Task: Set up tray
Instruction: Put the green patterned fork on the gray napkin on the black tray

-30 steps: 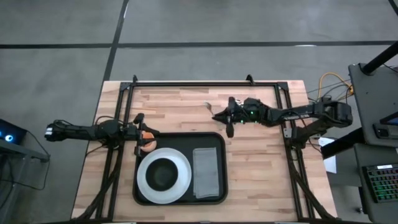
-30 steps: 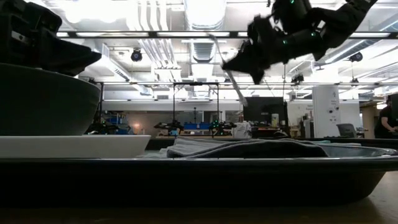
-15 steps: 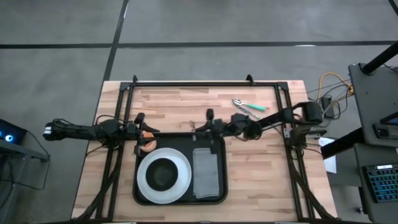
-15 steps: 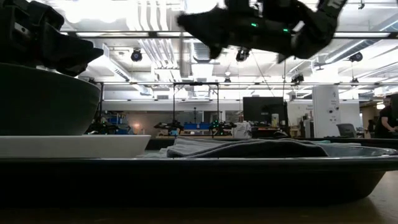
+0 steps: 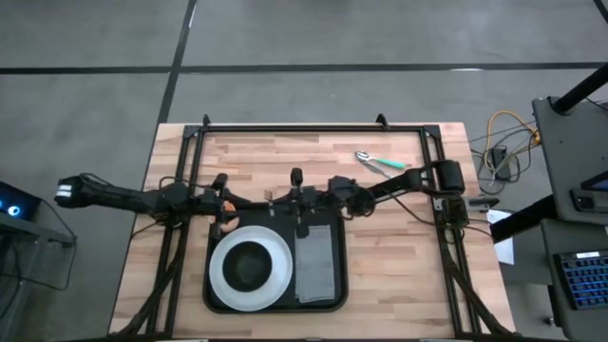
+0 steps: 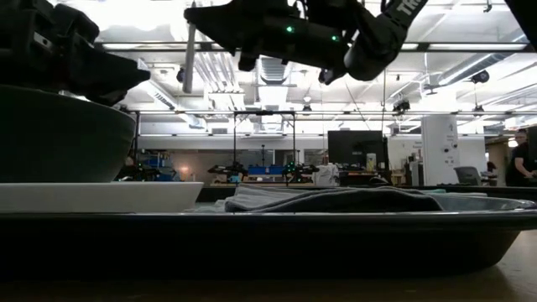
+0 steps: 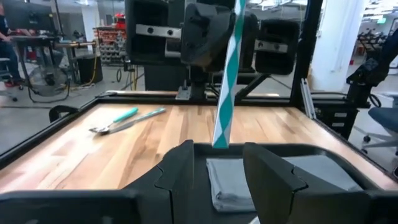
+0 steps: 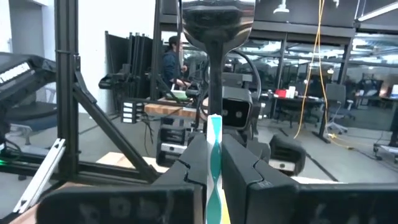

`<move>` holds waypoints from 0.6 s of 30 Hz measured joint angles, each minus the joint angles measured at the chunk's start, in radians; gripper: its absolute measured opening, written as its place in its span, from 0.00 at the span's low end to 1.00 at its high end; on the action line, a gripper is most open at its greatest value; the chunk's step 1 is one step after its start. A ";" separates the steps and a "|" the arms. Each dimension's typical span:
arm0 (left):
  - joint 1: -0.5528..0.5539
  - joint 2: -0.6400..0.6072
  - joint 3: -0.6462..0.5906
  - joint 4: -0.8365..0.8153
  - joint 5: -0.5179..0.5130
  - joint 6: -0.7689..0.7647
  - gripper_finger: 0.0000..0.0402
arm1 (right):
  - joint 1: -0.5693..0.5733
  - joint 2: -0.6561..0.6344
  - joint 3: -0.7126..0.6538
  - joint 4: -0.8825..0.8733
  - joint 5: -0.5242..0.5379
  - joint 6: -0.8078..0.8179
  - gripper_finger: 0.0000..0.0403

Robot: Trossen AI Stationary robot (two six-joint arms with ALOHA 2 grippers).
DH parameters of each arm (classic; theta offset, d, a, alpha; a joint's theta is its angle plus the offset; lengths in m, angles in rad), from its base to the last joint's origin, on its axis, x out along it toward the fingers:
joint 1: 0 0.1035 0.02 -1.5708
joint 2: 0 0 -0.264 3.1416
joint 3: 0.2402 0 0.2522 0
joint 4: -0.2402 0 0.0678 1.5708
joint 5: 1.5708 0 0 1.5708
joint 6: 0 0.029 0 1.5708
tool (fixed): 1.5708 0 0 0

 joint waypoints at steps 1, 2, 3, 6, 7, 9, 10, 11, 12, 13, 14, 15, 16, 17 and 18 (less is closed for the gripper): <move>0.000 0.024 0.000 0.030 0.000 0.000 0.30 | 0.002 0.005 0.007 0.000 0.000 -0.005 0.03; 0.000 0.048 0.000 0.056 0.001 0.000 0.30 | 0.004 0.006 0.013 -0.002 0.001 -0.007 0.03; 0.000 0.071 0.001 0.081 0.003 0.000 0.30 | 0.007 0.006 0.017 -0.012 0.000 -0.012 0.03; 0.000 0.141 0.009 0.149 0.003 0.000 0.30 | 0.012 0.004 0.024 -0.049 0.001 -0.031 0.03; -0.001 0.167 0.014 0.162 0.003 0.000 0.30 | 0.013 0.004 0.024 -0.049 0.002 -0.035 0.03; -0.002 0.217 0.029 0.191 0.003 0.000 0.30 | 0.014 0.002 0.023 -0.045 0.005 -0.035 0.03; -0.002 0.244 0.038 0.197 0.003 0.000 0.30 | 0.014 0.001 0.023 -0.044 0.010 -0.035 0.03; -0.002 0.272 0.048 0.200 0.005 0.000 0.30 | 0.014 0.000 0.024 -0.044 0.015 -0.035 0.03; -0.002 0.298 0.060 0.205 0.013 0.000 0.30 | 0.014 0.000 0.025 -0.044 0.019 -0.035 0.03; -0.002 0.325 0.079 0.211 0.020 0.005 0.30 | 0.014 0.001 0.025 -0.044 0.019 -0.036 0.03; -0.002 0.352 0.097 0.221 0.028 0.015 0.30 | 0.014 0.002 0.024 -0.044 0.019 -0.039 0.03; -0.002 0.374 0.112 0.220 0.032 0.024 0.30 | 0.014 0.002 0.022 -0.045 0.019 -0.039 0.03; -0.002 0.398 0.125 0.214 0.034 0.027 0.30 | 0.014 0.002 0.020 -0.045 0.019 -0.038 0.03; -0.002 0.423 0.141 0.212 0.035 0.027 0.30 | 0.014 0.002 0.019 -0.045 0.020 -0.033 0.03; -0.002 0.445 0.157 0.213 0.035 0.028 0.30 | 0.014 0.002 0.019 -0.044 0.020 -0.028 0.03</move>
